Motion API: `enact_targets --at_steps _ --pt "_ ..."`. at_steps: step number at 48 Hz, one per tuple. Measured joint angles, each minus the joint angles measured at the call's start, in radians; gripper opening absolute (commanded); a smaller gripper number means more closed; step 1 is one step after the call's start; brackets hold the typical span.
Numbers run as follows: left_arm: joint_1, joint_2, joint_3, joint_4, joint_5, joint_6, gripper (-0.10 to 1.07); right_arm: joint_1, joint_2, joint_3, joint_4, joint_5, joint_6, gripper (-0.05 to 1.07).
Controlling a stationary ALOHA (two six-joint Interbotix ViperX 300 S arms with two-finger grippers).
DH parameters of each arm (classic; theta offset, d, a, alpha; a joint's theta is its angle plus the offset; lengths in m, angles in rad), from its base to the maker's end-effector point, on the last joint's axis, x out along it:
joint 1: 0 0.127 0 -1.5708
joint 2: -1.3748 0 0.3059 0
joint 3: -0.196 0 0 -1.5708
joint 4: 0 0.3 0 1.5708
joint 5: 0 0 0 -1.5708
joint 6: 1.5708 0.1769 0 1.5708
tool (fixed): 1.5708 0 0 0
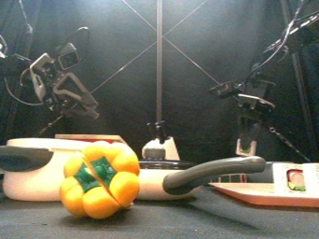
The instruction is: Place sushi piece in bowl
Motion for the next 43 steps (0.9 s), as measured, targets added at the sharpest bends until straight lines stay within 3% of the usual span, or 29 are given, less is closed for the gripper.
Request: enact_targets --at_steps 13,29,43 --pt "0.0 0.002 0.0 0.0 0.0 0.0 0.84 -0.06 0.028 0.029 0.003 -0.063 0.0 0.59" --pt "0.0 0.0 0.0 0.0 -0.002 0.0 0.84 -0.074 0.098 0.032 0.005 -0.08 0.0 0.77" --pt "0.0 0.0 0.0 0.0 0.0 0.0 0.84 -0.072 0.1 0.032 0.012 -0.081 0.0 0.81"
